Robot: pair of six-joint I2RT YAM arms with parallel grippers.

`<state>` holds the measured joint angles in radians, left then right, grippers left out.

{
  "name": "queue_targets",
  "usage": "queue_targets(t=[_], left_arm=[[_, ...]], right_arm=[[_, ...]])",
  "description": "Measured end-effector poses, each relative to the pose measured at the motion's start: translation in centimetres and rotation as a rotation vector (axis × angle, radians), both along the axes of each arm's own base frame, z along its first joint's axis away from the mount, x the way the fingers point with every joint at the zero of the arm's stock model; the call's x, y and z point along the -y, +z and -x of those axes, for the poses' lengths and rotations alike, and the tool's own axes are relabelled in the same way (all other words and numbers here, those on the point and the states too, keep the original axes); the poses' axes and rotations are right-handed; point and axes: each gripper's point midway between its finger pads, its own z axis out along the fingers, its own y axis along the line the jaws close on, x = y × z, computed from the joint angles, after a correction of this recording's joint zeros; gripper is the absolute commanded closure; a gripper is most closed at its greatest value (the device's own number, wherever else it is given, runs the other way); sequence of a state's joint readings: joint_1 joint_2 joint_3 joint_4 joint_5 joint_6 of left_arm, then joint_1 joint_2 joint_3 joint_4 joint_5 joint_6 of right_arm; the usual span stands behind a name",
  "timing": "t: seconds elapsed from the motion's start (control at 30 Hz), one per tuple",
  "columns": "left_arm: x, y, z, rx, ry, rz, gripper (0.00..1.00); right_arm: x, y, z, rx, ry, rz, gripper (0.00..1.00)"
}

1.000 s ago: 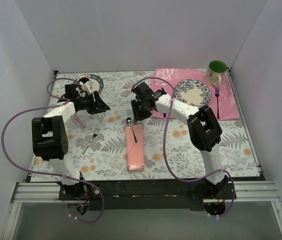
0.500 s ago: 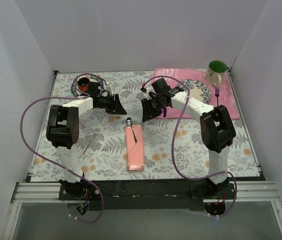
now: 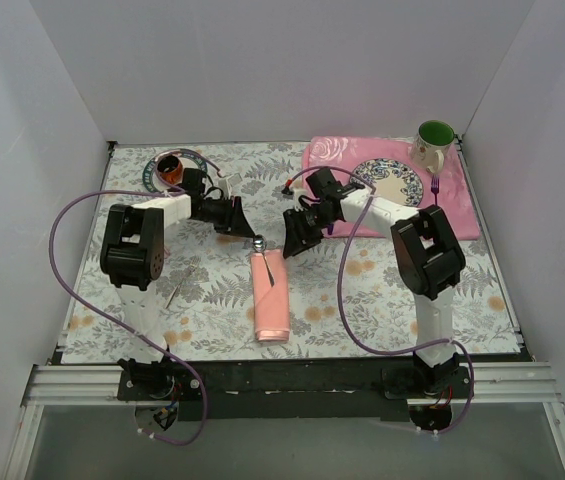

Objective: Fold the napkin into a case and place the utensils inside
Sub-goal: Insert the spoon into the folded napkin.

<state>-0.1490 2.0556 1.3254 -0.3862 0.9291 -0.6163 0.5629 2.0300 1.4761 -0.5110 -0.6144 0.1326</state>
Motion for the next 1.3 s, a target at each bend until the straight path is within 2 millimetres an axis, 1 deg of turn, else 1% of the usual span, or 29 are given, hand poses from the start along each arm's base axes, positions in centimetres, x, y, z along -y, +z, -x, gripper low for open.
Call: queue_targets(t=[0.07, 0.2, 0.27, 0.4, 0.6, 0.73, 0.83, 0.9, 0.93, 0.97, 1.07, 1.3], left_arm=[[0.2, -0.1, 0.2, 0.000, -0.010, -0.003, 0.70], [0.7, 0.0, 0.2, 0.013, -0.034, 0.000, 0.72], [0.8, -0.2, 0.0, 0.018, -0.040, 0.002, 0.75], [1.1, -0.6, 0.2, 0.009, -0.058, 0.006, 0.82], [1.5, -0.5, 0.7, 0.015, -0.085, 0.018, 0.90], [1.8, -0.3, 0.9, 0.029, -0.107, 0.028, 0.93], [2.2, -0.3, 1.1, 0.044, -0.128, 0.030, 0.95], [2.5, -0.3, 1.3, 0.051, -0.141, 0.032, 0.96], [2.6, -0.3, 1.3, 0.056, -0.148, 0.034, 0.96], [2.7, -0.3, 1.4, 0.058, -0.154, 0.036, 0.96], [2.9, -0.2, 1.6, 0.064, -0.166, 0.043, 0.97], [3.3, 0.8, 2.0, 0.083, -0.192, 0.067, 0.97]], right_arm=[[-0.2, -0.3, -0.1, -0.002, -0.001, -0.003, 0.55], [-0.3, -1.5, -0.2, -0.031, -0.013, 0.010, 0.56], [-0.3, -2.2, -0.3, -0.048, -0.019, 0.018, 0.57], [-0.3, -3.1, -0.4, -0.073, -0.034, 0.026, 0.57], [-0.6, -3.2, -0.9, -0.070, -0.042, 0.017, 0.59], [-1.0, -2.9, -1.2, -0.070, -0.043, 0.002, 0.61], [-1.2, -3.0, -1.4, -0.072, -0.048, -0.002, 0.63], [-1.2, -3.2, -1.4, -0.075, -0.050, -0.001, 0.66], [-1.2, -3.3, -1.4, -0.076, -0.051, -0.001, 0.71], [-1.2, -3.4, -1.5, -0.078, -0.052, 0.000, 0.79], [-1.2, -3.6, -1.4, -0.086, -0.056, 0.003, 0.88], [-1.2, -3.5, -1.6, -0.092, -0.067, 0.002, 0.90]])
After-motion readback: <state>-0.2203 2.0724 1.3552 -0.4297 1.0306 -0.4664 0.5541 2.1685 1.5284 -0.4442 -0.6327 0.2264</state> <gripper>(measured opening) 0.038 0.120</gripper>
